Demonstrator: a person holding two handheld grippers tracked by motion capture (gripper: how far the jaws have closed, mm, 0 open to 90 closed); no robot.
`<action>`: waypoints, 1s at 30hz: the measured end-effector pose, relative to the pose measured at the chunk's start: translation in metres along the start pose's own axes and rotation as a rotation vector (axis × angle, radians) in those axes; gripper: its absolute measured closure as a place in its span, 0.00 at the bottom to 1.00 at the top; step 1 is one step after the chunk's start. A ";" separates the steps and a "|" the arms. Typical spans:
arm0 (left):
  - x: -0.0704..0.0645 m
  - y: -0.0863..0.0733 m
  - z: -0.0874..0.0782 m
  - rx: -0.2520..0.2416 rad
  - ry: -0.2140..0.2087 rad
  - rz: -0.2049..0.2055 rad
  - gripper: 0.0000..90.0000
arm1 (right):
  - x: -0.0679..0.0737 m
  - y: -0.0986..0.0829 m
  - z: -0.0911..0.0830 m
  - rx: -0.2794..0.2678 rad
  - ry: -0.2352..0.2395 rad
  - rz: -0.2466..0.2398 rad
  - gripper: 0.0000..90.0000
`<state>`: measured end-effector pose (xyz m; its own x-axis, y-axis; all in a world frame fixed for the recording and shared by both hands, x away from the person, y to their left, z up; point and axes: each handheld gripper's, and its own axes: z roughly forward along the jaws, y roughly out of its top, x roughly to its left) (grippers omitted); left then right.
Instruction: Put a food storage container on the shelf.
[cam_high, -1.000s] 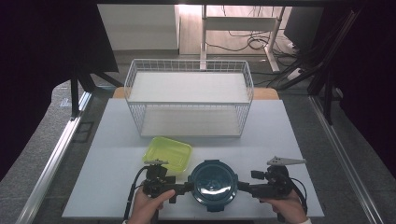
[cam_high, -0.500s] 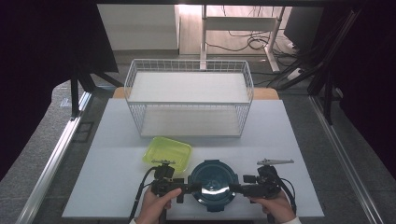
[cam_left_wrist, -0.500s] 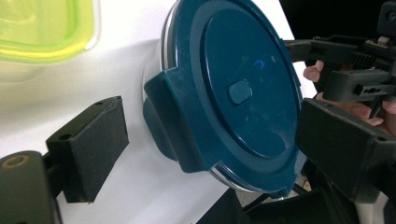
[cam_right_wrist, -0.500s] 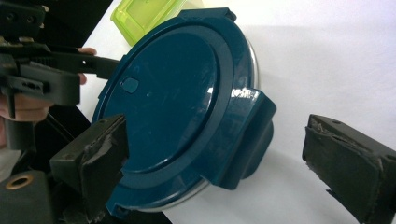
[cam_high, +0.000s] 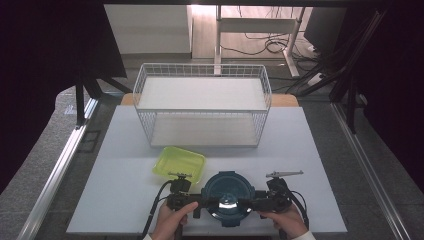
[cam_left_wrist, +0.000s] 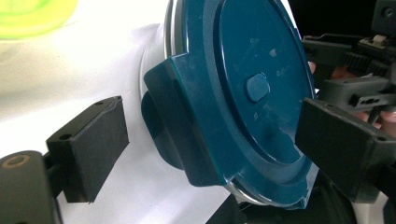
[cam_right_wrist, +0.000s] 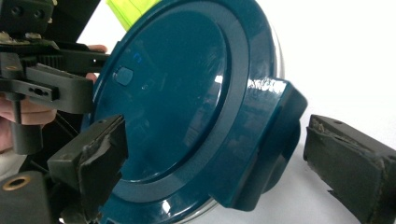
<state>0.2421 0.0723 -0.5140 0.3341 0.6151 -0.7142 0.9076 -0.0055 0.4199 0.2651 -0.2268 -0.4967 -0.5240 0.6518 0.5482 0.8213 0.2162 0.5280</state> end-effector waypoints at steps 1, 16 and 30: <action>0.000 0.000 0.001 0.001 0.001 0.000 0.10 | 0.000 0.000 0.001 0.003 -0.002 0.002 0.08; 0.001 -0.002 0.008 0.011 -0.036 -0.017 0.20 | -0.001 0.000 0.009 0.020 0.035 0.073 0.16; 0.000 -0.005 0.002 -0.013 -0.039 -0.032 0.29 | -0.010 -0.001 0.001 0.004 0.085 0.158 0.30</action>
<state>0.2377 0.0709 -0.5172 0.3147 0.5833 -0.7488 0.9148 0.0240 0.4032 0.2694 -0.2333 -0.5032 -0.4050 0.6145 0.6771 0.8958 0.1185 0.4283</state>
